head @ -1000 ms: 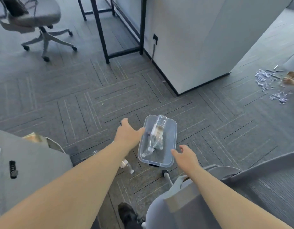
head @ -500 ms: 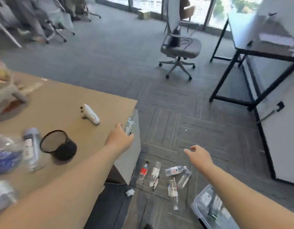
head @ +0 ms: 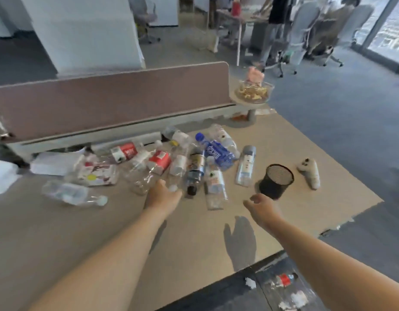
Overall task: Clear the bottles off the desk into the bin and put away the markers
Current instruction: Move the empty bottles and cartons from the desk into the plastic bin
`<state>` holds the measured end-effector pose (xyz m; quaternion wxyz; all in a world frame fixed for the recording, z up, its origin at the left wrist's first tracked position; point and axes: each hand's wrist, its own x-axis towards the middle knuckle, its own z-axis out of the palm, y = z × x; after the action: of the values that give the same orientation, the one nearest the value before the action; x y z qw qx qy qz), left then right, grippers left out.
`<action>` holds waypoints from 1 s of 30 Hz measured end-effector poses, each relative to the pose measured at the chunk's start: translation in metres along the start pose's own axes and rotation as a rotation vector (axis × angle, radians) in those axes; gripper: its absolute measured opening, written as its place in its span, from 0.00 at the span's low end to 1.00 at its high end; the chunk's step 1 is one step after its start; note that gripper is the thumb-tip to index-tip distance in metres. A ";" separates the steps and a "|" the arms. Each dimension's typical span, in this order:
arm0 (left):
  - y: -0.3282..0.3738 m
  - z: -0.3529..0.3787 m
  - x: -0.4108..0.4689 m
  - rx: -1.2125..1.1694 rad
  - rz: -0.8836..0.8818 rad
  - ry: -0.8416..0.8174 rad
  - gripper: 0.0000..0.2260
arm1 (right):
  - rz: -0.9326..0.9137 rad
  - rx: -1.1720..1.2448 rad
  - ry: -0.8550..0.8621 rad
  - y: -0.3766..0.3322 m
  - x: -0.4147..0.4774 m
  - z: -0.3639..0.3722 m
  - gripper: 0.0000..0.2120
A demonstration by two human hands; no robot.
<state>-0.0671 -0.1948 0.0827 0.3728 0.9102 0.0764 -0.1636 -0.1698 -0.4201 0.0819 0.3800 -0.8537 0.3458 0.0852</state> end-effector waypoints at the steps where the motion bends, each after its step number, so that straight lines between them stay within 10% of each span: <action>1: -0.020 -0.015 0.000 0.000 -0.024 0.024 0.26 | -0.022 -0.019 -0.031 -0.015 -0.008 0.019 0.23; 17: -0.054 -0.063 0.039 0.036 -0.162 0.148 0.24 | -0.133 -0.202 0.012 -0.092 0.070 0.054 0.15; 23: -0.030 -0.057 0.045 0.033 -0.115 0.196 0.24 | -0.054 -0.270 0.013 -0.082 0.108 0.067 0.33; 30: -0.029 -0.057 0.049 0.075 -0.216 0.254 0.24 | -0.027 0.023 -0.019 -0.064 0.122 0.107 0.29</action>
<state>-0.0150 -0.1331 0.0842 0.3064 0.9233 0.2138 -0.0893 -0.0243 -0.3787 -0.0049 0.3943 -0.8529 0.3317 0.0842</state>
